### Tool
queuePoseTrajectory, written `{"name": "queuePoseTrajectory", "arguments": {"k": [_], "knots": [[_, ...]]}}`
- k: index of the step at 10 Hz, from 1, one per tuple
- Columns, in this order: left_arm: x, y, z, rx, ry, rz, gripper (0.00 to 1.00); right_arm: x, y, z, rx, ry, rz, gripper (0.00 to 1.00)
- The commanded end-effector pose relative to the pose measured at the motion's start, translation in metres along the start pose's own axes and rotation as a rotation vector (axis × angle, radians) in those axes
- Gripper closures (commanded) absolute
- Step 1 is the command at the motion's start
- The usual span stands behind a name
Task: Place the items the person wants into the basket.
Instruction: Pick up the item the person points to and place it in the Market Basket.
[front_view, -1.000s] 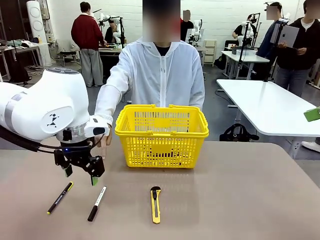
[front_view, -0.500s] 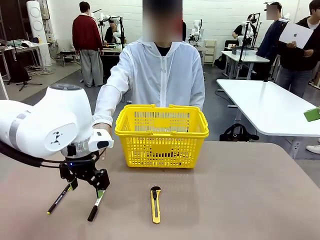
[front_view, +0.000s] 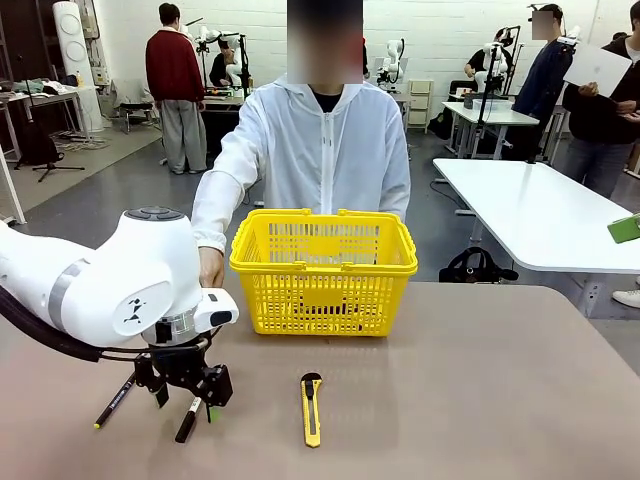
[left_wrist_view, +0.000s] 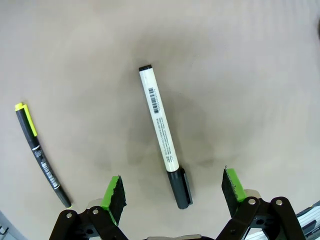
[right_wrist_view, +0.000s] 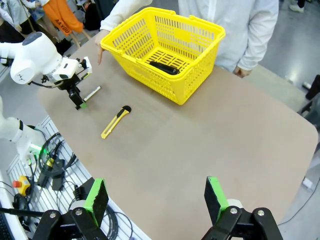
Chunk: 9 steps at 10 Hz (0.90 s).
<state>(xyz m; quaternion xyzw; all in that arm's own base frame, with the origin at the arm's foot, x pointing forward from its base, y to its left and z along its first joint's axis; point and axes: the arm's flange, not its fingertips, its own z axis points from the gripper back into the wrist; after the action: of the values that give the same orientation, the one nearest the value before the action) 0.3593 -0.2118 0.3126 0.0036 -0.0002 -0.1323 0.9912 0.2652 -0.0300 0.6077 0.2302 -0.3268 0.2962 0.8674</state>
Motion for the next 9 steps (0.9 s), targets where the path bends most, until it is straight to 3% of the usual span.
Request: {"name": "queuePoseTrajectory", "arguments": {"k": [1,2,3,4,6,8,9], "knots": [[0.0025,-0.0084,-0.0063,0.006,-0.028,0.037,0.0,-0.001,-0.0017,-0.0018,0.007,0.0,0.007,0.0],[0.0035,-0.0078,-0.0088,0.027,-0.026,0.037,0.0,-0.001,-0.0017,-0.0018,0.007,0.0,0.007,0.0],[0.004,-0.0071,-0.0107,0.027,-0.034,0.024,0.2,-0.001,-0.0017,-0.0018,0.007,0.0,0.007,0.0],[0.0037,-0.0088,-0.0124,0.036,-0.022,0.019,0.53,-0.001,-0.0017,-0.0018,0.007,0.0,0.007,0.0],[0.0047,-0.0089,-0.0137,0.038,-0.016,0.012,1.0,-0.001,-0.0017,-0.0018,0.007,0.0,0.007,0.0],[0.0051,-0.0089,-0.0134,0.037,-0.017,0.016,1.0,-0.001,-0.0017,-0.0018,0.007,0.0,0.007,0.0],[0.006,-0.009,-0.0137,0.039,-0.014,0.011,0.88,-0.001,-0.0017,-0.0018,0.007,0.0,0.007,0.0]]}}
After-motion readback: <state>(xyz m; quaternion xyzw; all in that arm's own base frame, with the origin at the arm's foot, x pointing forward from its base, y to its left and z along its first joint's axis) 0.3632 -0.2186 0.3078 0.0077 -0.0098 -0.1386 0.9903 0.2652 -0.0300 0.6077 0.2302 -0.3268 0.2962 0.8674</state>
